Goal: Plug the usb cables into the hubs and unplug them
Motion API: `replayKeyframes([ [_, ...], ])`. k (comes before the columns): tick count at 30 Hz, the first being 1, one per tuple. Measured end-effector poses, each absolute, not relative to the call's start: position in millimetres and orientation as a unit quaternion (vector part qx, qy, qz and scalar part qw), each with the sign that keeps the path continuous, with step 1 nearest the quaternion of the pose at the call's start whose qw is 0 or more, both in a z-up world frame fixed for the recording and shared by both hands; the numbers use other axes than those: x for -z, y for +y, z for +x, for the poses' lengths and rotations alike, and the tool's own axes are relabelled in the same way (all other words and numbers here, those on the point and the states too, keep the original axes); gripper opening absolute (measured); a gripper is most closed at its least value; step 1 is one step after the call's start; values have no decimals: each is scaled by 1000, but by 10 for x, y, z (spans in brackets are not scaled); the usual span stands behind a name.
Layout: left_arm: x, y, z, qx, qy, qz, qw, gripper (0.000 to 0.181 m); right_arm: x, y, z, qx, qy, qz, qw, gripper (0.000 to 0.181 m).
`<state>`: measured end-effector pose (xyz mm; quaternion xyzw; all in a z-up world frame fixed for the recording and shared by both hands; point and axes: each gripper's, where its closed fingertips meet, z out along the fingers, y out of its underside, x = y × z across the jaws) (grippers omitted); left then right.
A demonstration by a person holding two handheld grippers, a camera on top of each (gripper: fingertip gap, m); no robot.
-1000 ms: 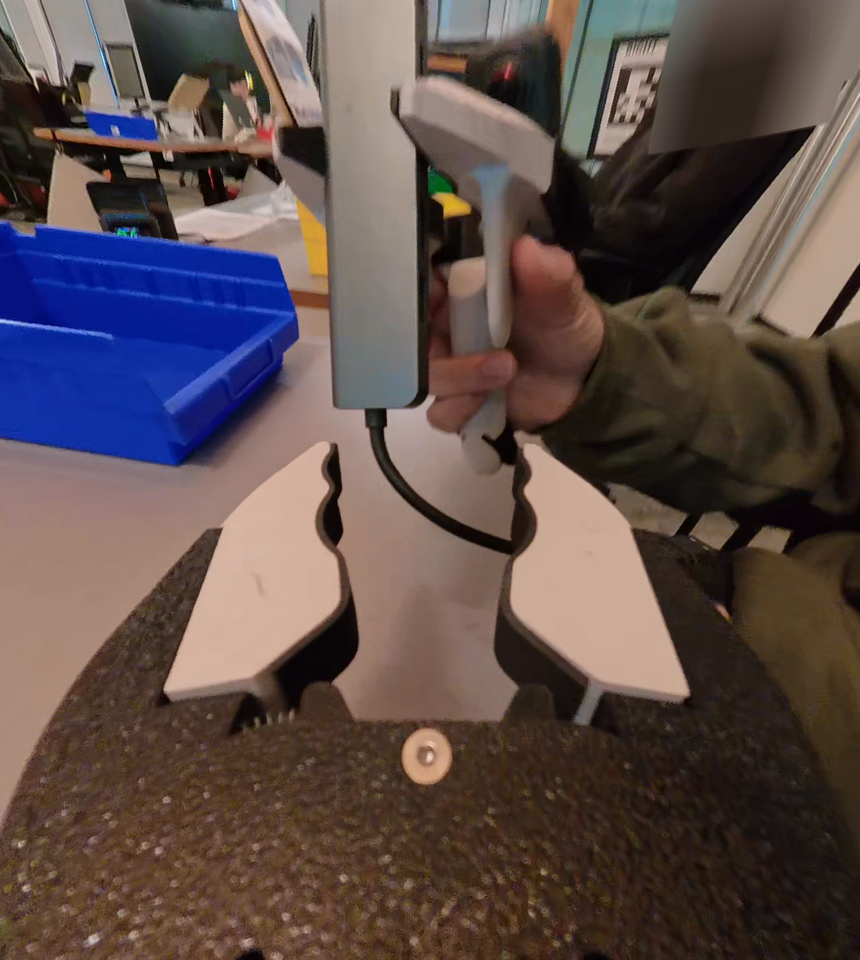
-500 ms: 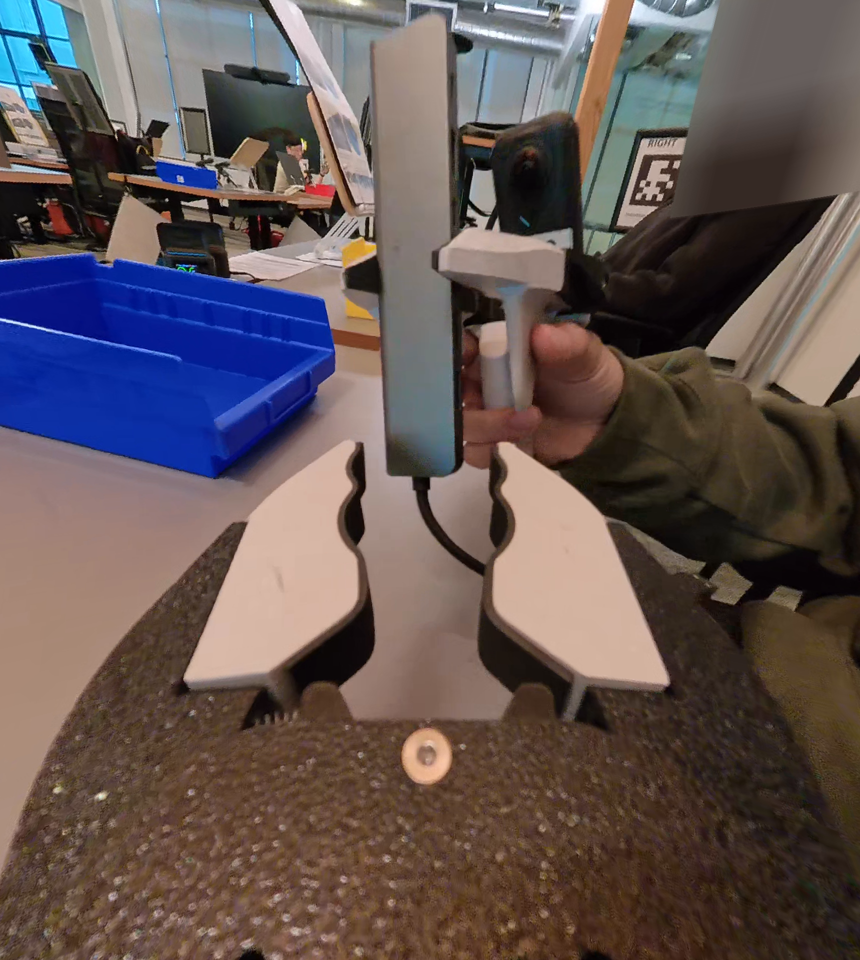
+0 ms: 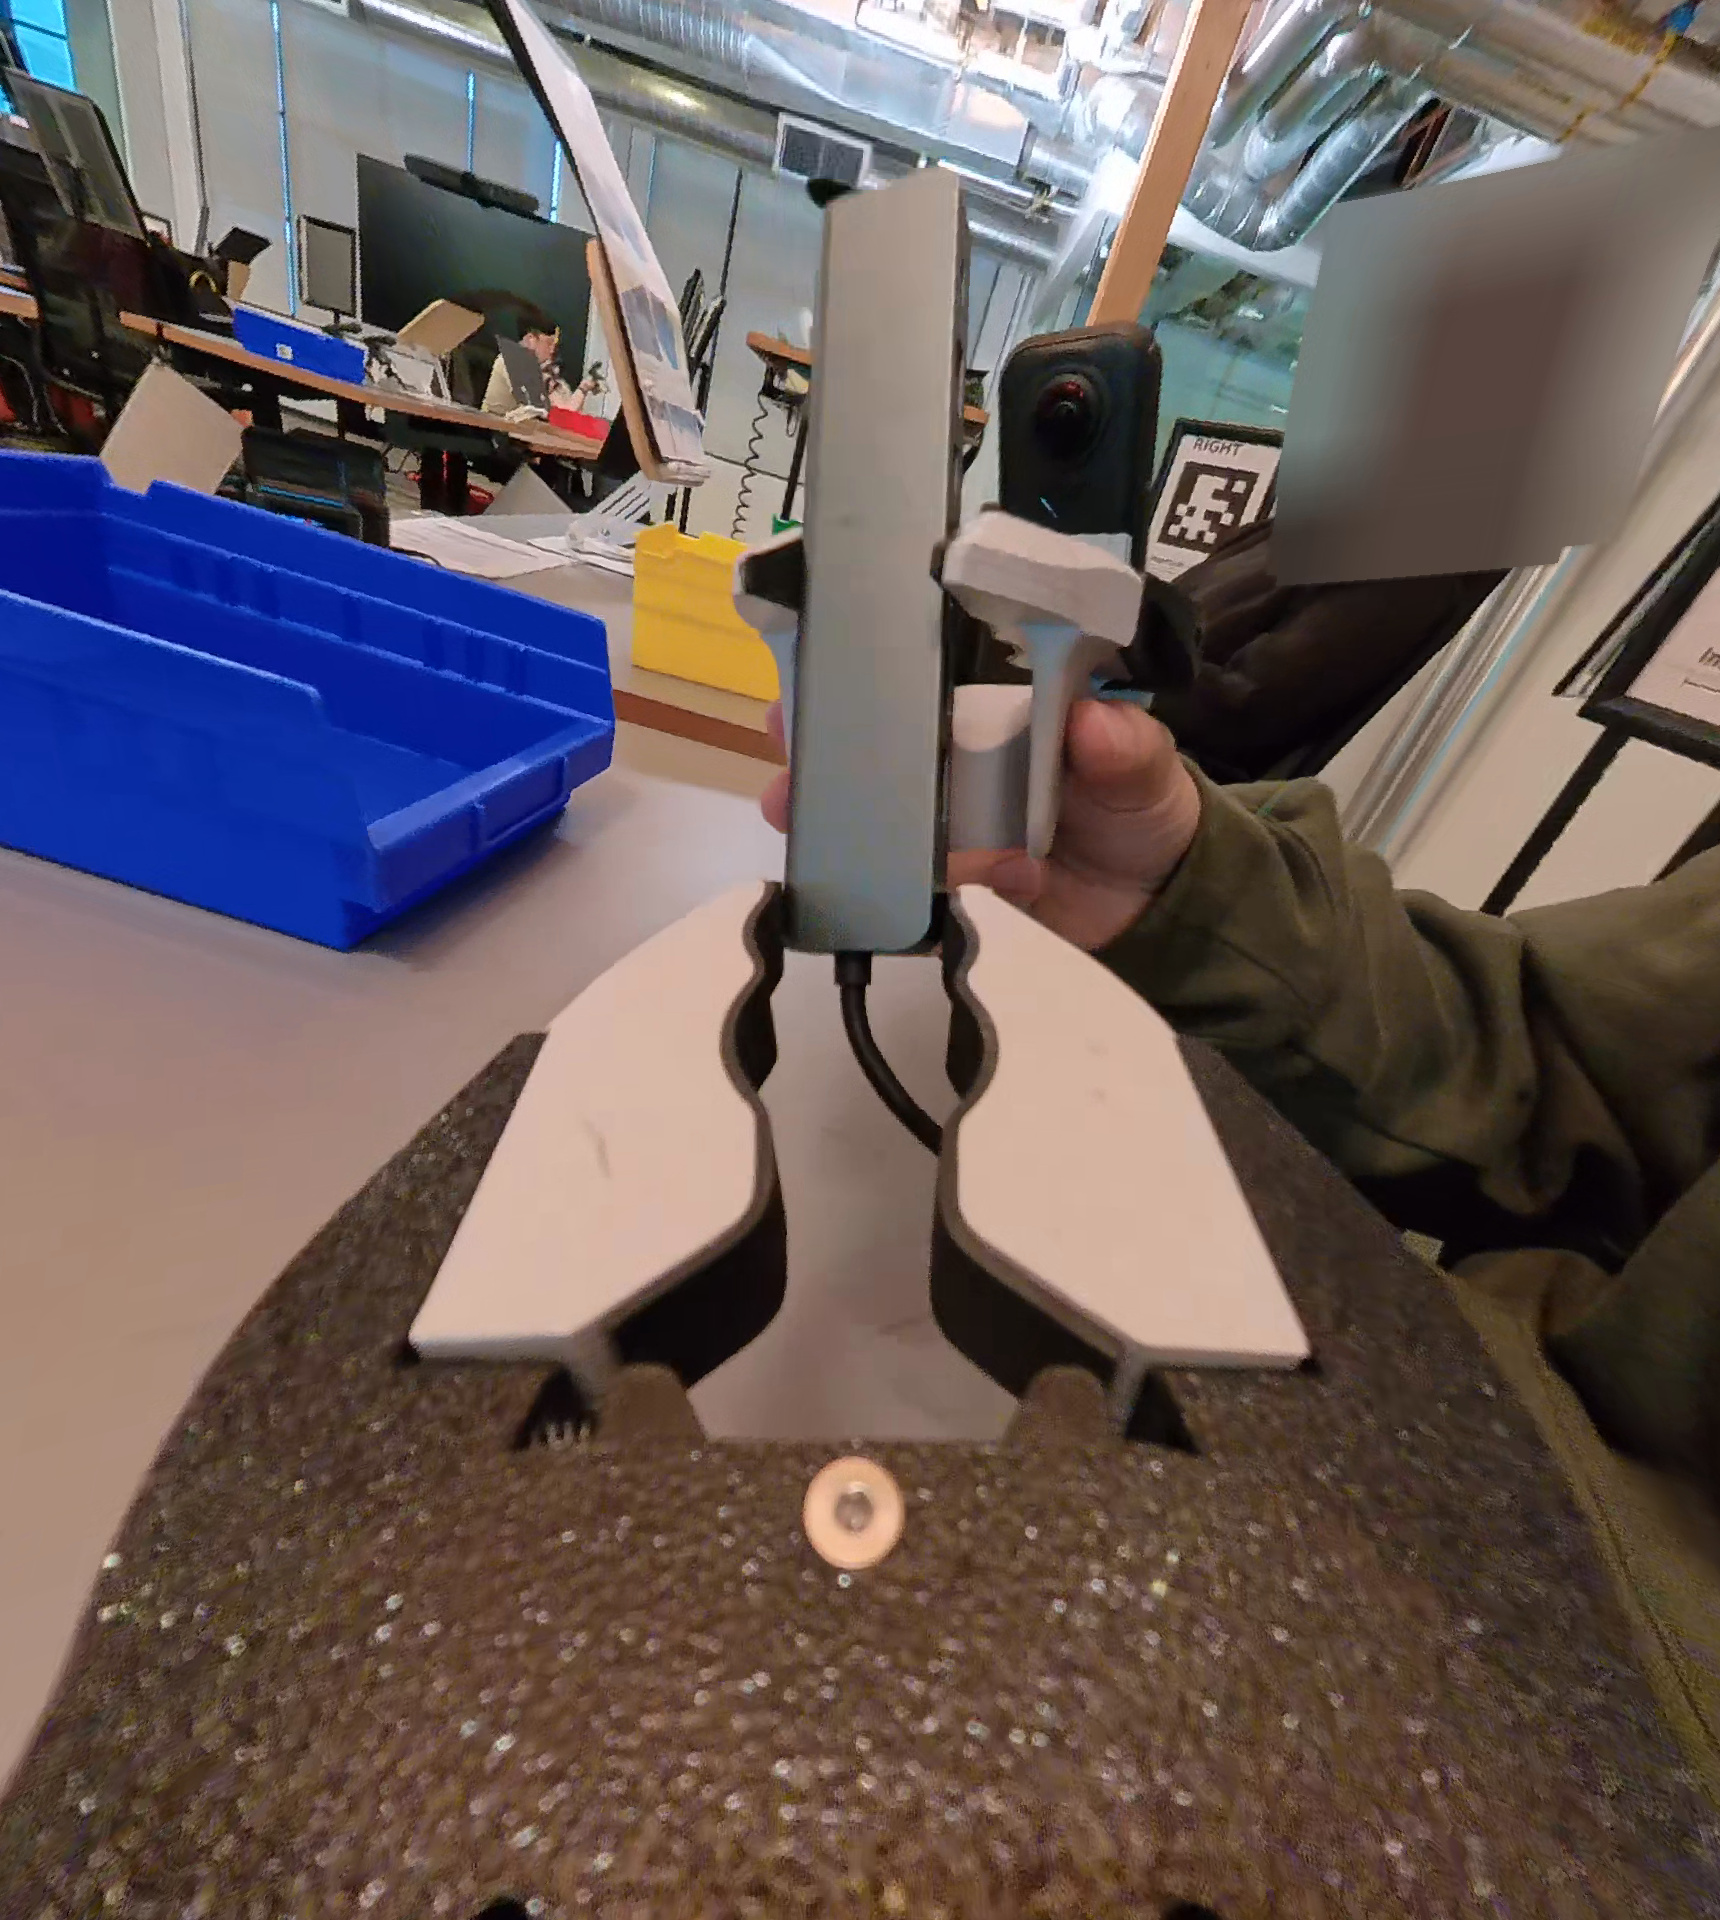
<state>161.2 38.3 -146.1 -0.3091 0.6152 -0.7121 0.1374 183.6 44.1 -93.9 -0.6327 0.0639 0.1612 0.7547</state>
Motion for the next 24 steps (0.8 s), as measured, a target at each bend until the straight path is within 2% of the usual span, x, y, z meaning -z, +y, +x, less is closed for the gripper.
replayKeyframes([
  [4, 1497, 515, 1537, 674, 663, -278, 171, 28, 1005, 391, 1775, -133, 5, -674, 727, 36],
  [11, 1609, 835, 1335, 570, 756, -221, 233, 28, 1111, 264, 1742, -112, -55, -715, 688, 63],
  [14, 1707, 901, 1293, 524, 788, -207, 248, 28, 1144, 297, 1675, -108, -71, -720, 682, 64],
  [18, 1757, 884, 1262, 511, 801, -190, 249, 28, 1311, 369, 1557, -93, -107, -744, 654, 51],
  [24, 1865, 879, 1238, 470, 827, -167, 258, 28, 1495, 425, 1430, -85, -142, -767, 619, 48],
])
